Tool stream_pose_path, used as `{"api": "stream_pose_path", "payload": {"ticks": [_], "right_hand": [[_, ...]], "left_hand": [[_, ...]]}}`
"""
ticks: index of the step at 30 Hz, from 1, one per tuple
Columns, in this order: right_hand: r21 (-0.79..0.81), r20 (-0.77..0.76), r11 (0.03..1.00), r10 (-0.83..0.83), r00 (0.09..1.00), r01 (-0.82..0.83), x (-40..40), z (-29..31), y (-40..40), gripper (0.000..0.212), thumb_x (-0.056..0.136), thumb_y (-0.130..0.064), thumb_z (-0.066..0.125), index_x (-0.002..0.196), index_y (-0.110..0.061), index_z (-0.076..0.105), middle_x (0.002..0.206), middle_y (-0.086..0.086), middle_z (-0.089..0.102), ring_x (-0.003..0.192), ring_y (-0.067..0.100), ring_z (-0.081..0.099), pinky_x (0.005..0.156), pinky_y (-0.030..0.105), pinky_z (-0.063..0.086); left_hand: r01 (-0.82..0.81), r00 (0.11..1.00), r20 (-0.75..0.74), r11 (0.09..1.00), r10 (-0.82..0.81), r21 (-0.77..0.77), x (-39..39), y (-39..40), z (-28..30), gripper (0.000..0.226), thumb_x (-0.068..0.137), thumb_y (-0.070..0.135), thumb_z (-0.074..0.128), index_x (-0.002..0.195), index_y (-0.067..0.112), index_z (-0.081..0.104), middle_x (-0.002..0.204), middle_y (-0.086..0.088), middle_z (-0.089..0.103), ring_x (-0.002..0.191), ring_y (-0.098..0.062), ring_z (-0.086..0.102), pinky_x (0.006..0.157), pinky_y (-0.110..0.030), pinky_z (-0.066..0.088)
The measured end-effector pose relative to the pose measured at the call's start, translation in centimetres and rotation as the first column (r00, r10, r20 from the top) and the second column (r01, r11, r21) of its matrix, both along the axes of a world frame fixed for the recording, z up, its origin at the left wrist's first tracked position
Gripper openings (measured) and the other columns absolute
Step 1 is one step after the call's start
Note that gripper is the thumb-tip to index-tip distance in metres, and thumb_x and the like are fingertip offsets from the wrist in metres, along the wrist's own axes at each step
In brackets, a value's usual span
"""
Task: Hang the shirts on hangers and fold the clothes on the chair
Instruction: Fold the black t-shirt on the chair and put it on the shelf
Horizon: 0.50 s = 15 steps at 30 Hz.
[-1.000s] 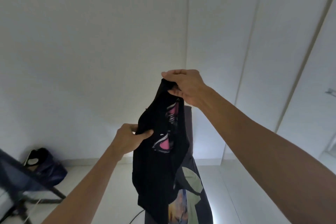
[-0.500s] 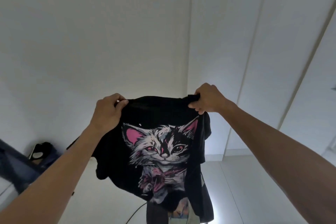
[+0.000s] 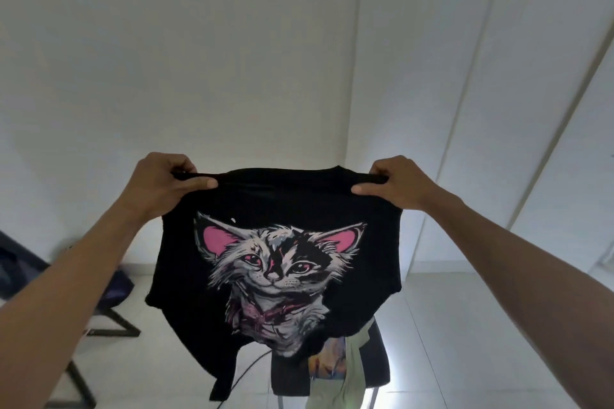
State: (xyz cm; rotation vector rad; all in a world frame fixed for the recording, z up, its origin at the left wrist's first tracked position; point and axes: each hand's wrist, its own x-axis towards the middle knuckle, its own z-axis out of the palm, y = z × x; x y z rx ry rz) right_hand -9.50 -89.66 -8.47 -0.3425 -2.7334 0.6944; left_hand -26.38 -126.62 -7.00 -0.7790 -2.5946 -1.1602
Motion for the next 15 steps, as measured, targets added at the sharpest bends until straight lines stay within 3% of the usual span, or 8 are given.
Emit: {"api": "stream_pose_path", "payload": {"ticks": [3,5,6,9,11,13,15], "right_hand": [[0.005,0.002,1.000,-0.011,1.000,0.011,0.3,-0.8,-0.7,0.047,0.077,-0.057,0.077,0.068,-0.013,0.062,0.062,-0.001,0.059,0.058,0.011,0.054,0.056,0.023,0.038],[-0.037,-0.079,0.998,-0.053,0.995,0.050,0.3,-1.1,-1.4,0.046,0.079,-0.054,0.078,0.068,-0.012,0.063,0.061,-0.002,0.058,0.057,0.009,0.052,0.055,0.020,0.037],[-0.010,-0.043,0.999,-0.037,0.998,0.036,0.3,-1.5,-1.8,0.044,0.080,-0.053,0.077,0.069,-0.013,0.063,0.063,-0.002,0.059,0.059,0.010,0.053,0.056,0.020,0.036],[0.110,0.175,0.994,-0.032,0.984,0.013,0.8,-3.1,-2.4,0.032,0.089,-0.047,0.070,0.079,-0.017,0.061,0.072,-0.003,0.060,0.071,0.018,0.055,0.060,0.022,0.036],[0.076,0.061,0.992,-0.106,0.993,0.101,1.3,-4.9,-3.2,0.025,0.095,-0.041,0.064,0.087,-0.019,0.057,0.073,-0.003,0.060,0.069,0.016,0.054,0.062,0.020,0.036],[-0.005,-0.096,0.982,-0.190,0.977,0.190,1.8,-6.8,-4.5,0.022,0.099,-0.039,0.058,0.090,-0.020,0.054,0.068,-0.006,0.057,0.063,0.009,0.053,0.061,0.020,0.036],[0.008,-0.096,0.973,-0.229,0.969,0.231,2.6,-8.7,-5.5,0.027,0.100,-0.044,0.055,0.090,-0.019,0.054,0.069,-0.006,0.056,0.063,0.011,0.052,0.061,0.024,0.037]], "left_hand": [[0.020,1.000,0.021,0.993,-0.017,-0.113,-0.4,-1.4,-1.2,0.025,0.071,0.031,0.087,0.068,0.011,0.072,0.059,-0.004,0.064,0.047,-0.004,0.053,0.048,-0.013,0.038],[0.020,0.999,-0.031,0.997,-0.023,-0.075,-0.7,-2.6,-2.4,0.019,0.075,0.029,0.084,0.072,0.012,0.075,0.062,-0.004,0.067,0.049,-0.001,0.055,0.047,-0.008,0.037],[0.019,0.998,-0.054,0.998,-0.022,-0.062,-1.0,-3.4,-3.0,0.017,0.077,0.028,0.083,0.075,0.013,0.076,0.065,-0.003,0.068,0.054,-0.001,0.058,0.051,-0.007,0.038],[0.003,0.997,-0.072,0.973,-0.020,-0.231,-2.2,-5.1,-5.2,0.019,0.081,0.029,0.080,0.085,0.011,0.078,0.079,-0.007,0.071,0.075,-0.017,0.063,0.066,-0.023,0.039],[-0.021,0.997,-0.075,0.936,-0.006,-0.352,-2.4,-5.7,-7.4,0.022,0.085,0.028,0.076,0.089,0.006,0.078,0.081,-0.012,0.071,0.080,-0.027,0.062,0.067,-0.029,0.030],[-0.037,0.997,-0.077,0.946,0.013,-0.321,-2.2,-5.9,-9.6,0.019,0.090,0.020,0.072,0.091,0.002,0.077,0.084,-0.016,0.071,0.085,-0.034,0.063,0.068,-0.027,0.027],[-0.049,0.999,-0.033,0.956,0.041,-0.288,-2.1,-5.9,-11.4,0.017,0.093,0.016,0.066,0.096,0.001,0.075,0.093,-0.018,0.072,0.090,-0.035,0.063,0.072,-0.026,0.030]]}}
